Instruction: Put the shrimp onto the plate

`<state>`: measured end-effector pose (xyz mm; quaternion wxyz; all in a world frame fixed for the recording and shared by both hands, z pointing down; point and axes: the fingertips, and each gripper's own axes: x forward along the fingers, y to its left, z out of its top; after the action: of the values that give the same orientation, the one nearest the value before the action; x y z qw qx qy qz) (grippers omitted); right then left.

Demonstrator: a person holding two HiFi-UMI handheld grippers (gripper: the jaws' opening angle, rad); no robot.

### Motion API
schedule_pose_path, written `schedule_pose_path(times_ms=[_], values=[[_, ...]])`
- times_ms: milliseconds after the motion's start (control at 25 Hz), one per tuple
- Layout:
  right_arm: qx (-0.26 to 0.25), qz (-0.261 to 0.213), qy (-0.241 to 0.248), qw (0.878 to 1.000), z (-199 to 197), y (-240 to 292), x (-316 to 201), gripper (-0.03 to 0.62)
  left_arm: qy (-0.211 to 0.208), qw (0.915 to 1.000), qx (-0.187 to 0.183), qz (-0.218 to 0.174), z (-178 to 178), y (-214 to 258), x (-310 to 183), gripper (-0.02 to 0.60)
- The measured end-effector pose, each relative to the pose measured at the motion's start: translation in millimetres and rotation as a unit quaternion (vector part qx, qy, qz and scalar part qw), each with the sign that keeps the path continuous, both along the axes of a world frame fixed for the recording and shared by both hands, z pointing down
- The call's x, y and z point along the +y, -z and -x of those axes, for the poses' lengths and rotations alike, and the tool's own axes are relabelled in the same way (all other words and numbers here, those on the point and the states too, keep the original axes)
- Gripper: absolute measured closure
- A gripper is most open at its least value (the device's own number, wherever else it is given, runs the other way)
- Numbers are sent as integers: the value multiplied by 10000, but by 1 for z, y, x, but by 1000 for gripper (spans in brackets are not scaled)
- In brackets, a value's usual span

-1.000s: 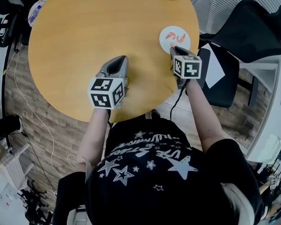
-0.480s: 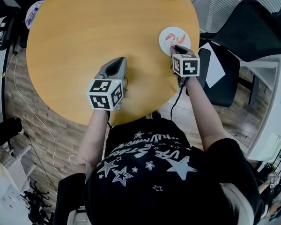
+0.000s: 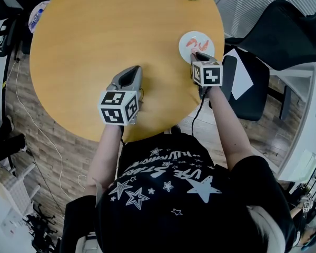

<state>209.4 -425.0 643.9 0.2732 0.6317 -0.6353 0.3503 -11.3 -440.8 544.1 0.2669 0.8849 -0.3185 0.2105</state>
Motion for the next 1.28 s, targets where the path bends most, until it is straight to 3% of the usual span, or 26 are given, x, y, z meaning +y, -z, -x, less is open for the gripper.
schedule_pose_path(times_ms=[360, 1280], values=[[-64, -37, 157, 9998, 0, 4, 7, 487, 100, 9999, -20, -2, 5, -1, 9, 580], [-207, -647, 564, 9961, 18, 62, 56, 488, 459, 9982, 64, -389, 14, 39, 73, 580]])
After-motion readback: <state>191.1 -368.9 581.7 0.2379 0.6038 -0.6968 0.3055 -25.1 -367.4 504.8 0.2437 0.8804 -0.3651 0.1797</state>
